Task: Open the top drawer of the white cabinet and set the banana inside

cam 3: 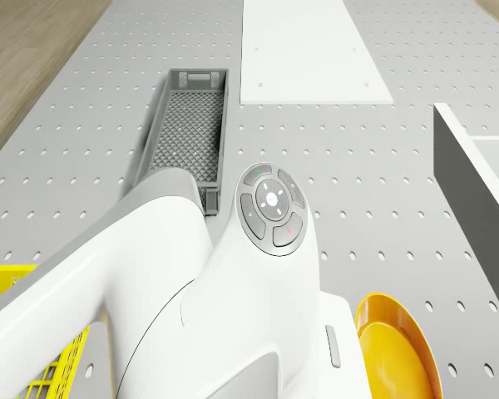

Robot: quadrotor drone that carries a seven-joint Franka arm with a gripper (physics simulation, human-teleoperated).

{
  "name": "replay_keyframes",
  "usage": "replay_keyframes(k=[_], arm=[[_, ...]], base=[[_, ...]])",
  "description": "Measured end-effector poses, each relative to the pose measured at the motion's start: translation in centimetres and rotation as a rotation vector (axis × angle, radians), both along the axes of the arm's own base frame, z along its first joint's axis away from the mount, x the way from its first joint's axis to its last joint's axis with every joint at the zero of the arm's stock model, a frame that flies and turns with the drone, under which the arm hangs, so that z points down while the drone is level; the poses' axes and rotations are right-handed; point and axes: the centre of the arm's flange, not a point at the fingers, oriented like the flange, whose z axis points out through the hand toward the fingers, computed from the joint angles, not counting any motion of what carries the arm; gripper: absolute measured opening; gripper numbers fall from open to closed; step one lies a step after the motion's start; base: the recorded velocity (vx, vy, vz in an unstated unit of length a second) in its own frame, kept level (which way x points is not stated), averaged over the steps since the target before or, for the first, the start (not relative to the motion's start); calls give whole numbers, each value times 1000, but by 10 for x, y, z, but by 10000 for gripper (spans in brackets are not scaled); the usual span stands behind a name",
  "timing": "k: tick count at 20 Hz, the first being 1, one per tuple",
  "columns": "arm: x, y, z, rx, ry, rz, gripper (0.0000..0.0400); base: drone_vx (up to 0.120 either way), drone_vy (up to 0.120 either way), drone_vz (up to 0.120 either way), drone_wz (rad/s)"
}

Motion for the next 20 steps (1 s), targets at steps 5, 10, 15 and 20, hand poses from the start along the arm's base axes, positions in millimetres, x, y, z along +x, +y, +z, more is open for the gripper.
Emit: replay_keyframes(k=[5, 10, 15, 20], arm=[[0, 0, 0, 0, 0, 0, 190], [0, 0, 0, 0, 0, 0, 190], [0, 0, 0, 0, 0, 0, 190], [0, 0, 0, 0, 0, 0, 190]], base=[[-120, -48, 120, 0], [-120, -40, 120, 0], [-120, -32, 120, 0], [-120, -64, 120, 0]])
